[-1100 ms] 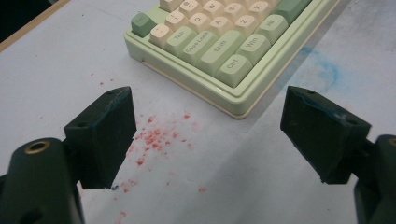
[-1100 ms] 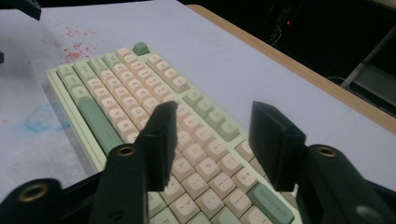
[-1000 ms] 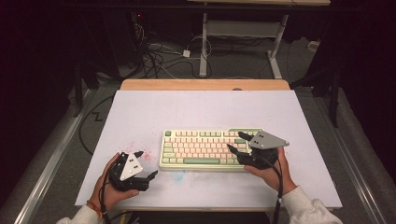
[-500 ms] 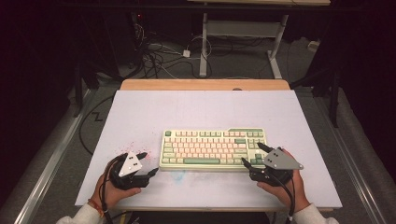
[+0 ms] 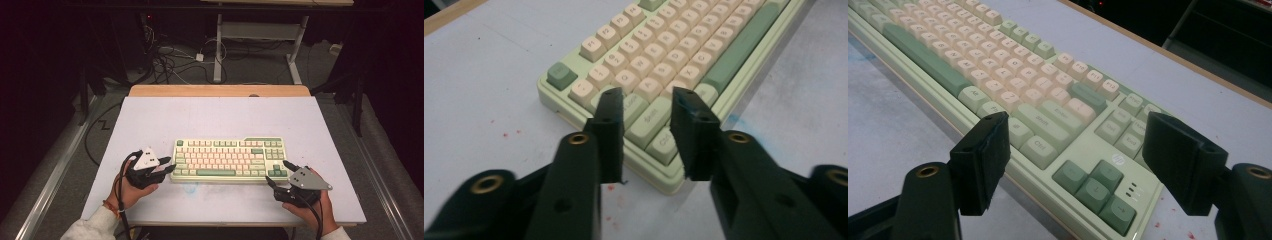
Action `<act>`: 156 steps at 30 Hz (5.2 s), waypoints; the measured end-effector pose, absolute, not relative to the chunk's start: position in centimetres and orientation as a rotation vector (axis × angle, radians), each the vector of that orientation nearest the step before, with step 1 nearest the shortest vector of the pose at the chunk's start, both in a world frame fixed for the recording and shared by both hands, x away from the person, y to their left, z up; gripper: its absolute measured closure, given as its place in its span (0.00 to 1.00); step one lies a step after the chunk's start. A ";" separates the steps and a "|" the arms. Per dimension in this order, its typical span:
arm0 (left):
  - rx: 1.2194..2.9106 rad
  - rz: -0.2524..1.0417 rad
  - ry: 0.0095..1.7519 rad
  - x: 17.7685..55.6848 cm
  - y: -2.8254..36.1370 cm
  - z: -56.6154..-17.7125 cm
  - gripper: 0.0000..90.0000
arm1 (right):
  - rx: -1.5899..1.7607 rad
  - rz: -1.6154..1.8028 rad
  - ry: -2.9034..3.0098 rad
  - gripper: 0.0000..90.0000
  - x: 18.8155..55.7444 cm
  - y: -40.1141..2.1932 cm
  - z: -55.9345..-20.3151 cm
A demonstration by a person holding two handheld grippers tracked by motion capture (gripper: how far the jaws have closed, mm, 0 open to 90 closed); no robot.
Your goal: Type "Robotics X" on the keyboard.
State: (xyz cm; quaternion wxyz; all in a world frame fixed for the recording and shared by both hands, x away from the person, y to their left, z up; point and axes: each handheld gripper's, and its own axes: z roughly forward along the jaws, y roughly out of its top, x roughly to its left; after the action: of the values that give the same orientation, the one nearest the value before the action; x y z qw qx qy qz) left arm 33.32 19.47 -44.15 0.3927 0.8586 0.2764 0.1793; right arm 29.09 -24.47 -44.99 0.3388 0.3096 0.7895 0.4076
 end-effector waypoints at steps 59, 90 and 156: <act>2.511 0.370 0.575 41.2 6.5 -43.8 0.97 | 0.787 1.012 2.120 0.30 29.4 -24.0 -45.8; 2.466 0.424 0.544 40.6 7.1 -43.3 0.96 | 0.802 1.005 2.085 0.30 29.4 -24.6 -45.4; 2.148 0.777 0.565 32.4 18.3 -43.9 0.23 | 0.805 0.993 2.102 0.31 29.5 -24.6 -45.3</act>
State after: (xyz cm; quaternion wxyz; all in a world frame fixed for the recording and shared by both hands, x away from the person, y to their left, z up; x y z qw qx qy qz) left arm 32.43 18.33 -43.93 0.3839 0.8429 0.2217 0.3048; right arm 29.47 -24.62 -45.35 0.3340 0.3085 0.8054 0.3803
